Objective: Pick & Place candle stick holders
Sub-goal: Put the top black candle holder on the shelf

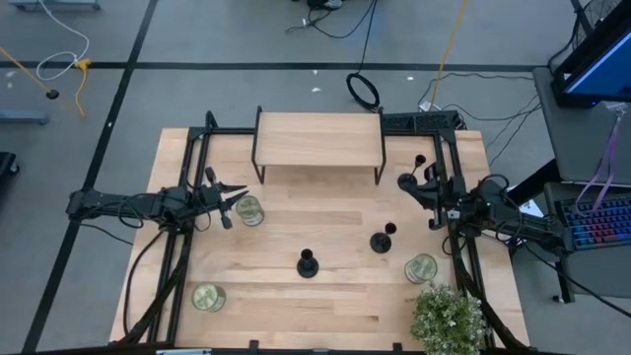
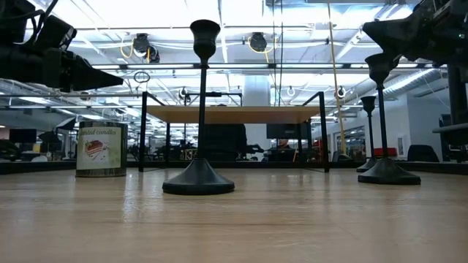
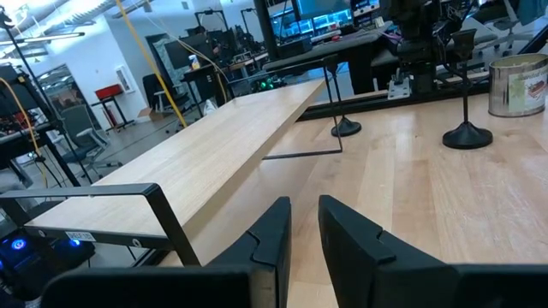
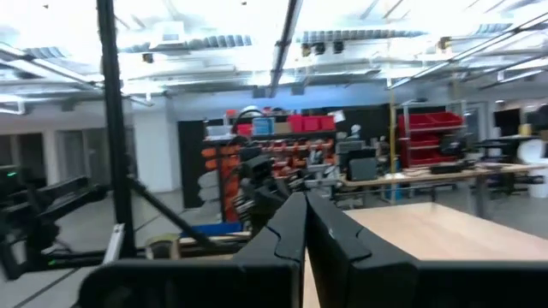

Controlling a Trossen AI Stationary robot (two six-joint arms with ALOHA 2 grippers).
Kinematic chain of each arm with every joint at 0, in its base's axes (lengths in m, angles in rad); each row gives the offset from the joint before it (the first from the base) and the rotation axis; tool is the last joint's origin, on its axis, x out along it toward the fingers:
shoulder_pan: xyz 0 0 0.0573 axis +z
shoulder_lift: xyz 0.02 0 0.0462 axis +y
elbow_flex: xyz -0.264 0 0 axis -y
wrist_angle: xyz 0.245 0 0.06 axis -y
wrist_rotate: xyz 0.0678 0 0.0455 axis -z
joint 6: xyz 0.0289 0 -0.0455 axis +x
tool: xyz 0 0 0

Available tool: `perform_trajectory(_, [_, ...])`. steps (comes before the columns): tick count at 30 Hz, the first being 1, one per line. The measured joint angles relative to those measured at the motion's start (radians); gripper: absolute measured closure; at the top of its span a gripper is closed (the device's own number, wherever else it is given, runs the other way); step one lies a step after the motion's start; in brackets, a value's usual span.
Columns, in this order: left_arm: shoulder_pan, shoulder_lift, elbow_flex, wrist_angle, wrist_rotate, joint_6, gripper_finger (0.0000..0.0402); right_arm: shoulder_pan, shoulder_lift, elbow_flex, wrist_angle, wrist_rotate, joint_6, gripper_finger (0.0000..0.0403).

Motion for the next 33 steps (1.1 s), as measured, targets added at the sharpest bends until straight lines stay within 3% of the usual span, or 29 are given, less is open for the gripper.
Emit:
perform_trajectory(6, [0.000,0.000,0.000,0.000,0.000,0.000,0.0332,0.000,0.000,0.000,0.016,0.000,-0.042,0.0389])
perform_trajectory(11, [0.000,0.000,0.000,0.000,0.000,0.000,0.0332,0.000,0.000,0.000,0.020,0.001,-0.049,0.0332])
perform_trajectory(15, [0.000,0.000,0.000,0.000,0.000,0.000,0.0332,0.000,0.000,0.006,0.079,0.035,-0.153,0.0286])
perform_trajectory(21, [0.000,0.000,0.000,0.000,0.000,0.000,0.0332,-0.001,0.004,0.068,0.118,0.040,-0.316,0.0265])
perform_trajectory(23, [0.000,0.000,0.000,0.000,0.000,0.000,0.0332,-0.001,0.021,0.110,0.081,0.087,-0.359,0.0266])
perform_trajectory(26, [0.000,0.000,0.000,0.000,0.000,0.000,0.0332,-0.001,0.062,0.195,0.012,0.258,-0.402,0.0272])
perform_trajectory(29, [0.000,0.000,0.000,0.001,0.000,0.000,0.0332,-0.002,0.138,0.286,-0.201,0.422,-0.390,0.0276])
perform_trajectory(33, [0.000,0.000,0.000,0.002,0.001,0.000,0.0332,-0.001,0.248,0.424,-0.470,0.457,-0.282,0.0277])
